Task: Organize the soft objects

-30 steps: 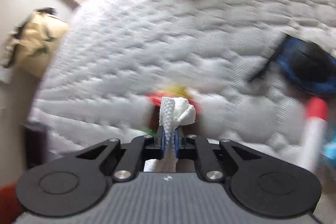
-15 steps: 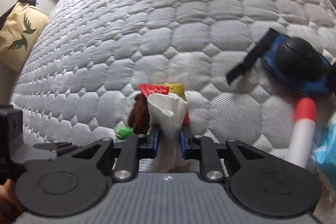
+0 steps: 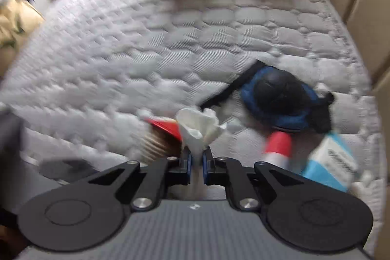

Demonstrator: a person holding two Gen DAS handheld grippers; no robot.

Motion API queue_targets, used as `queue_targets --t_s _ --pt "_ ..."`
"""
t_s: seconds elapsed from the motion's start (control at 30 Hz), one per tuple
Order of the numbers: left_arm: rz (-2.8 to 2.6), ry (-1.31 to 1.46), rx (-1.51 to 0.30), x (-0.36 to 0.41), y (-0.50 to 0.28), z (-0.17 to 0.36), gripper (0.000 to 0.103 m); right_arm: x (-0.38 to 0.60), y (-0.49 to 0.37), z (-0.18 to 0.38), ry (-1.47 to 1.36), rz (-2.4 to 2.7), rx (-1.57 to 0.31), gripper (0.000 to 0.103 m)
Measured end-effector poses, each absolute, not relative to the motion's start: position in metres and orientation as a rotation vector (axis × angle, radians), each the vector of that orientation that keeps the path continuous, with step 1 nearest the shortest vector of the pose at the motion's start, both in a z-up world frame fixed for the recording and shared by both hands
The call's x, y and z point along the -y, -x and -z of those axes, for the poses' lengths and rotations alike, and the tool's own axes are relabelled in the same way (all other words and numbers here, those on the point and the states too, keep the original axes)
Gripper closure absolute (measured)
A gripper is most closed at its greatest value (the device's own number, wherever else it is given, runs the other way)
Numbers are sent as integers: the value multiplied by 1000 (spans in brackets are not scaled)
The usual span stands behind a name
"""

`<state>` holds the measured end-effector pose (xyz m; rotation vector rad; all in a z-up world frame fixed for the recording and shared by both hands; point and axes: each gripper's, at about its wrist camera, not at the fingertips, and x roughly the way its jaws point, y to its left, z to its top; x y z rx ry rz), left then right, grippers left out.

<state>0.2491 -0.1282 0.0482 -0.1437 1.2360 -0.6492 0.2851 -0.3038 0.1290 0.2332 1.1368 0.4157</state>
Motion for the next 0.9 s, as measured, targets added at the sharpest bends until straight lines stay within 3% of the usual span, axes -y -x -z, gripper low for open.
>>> queue_targets --t_s 0.13,0.3,0.53,0.63,0.9 --pt "557 75 -1313 133 -254 -36 0 287 -295 -132 -376 -541 -1144 93" --pt "515 49 -1365 131 -254 -27 0 264 -295 -100 -287 -497 -1228 92" --pt "514 30 -1381 132 -249 -20 0 292 -279 -100 -304 -386 -1239 92" --pt "509 25 -1389 135 -250 -20 0 299 -272 -99 -256 -348 -1246 83" --pt "522 -46 -1385 139 -245 -17 0 293 -257 -85 -154 -343 -1323 89"
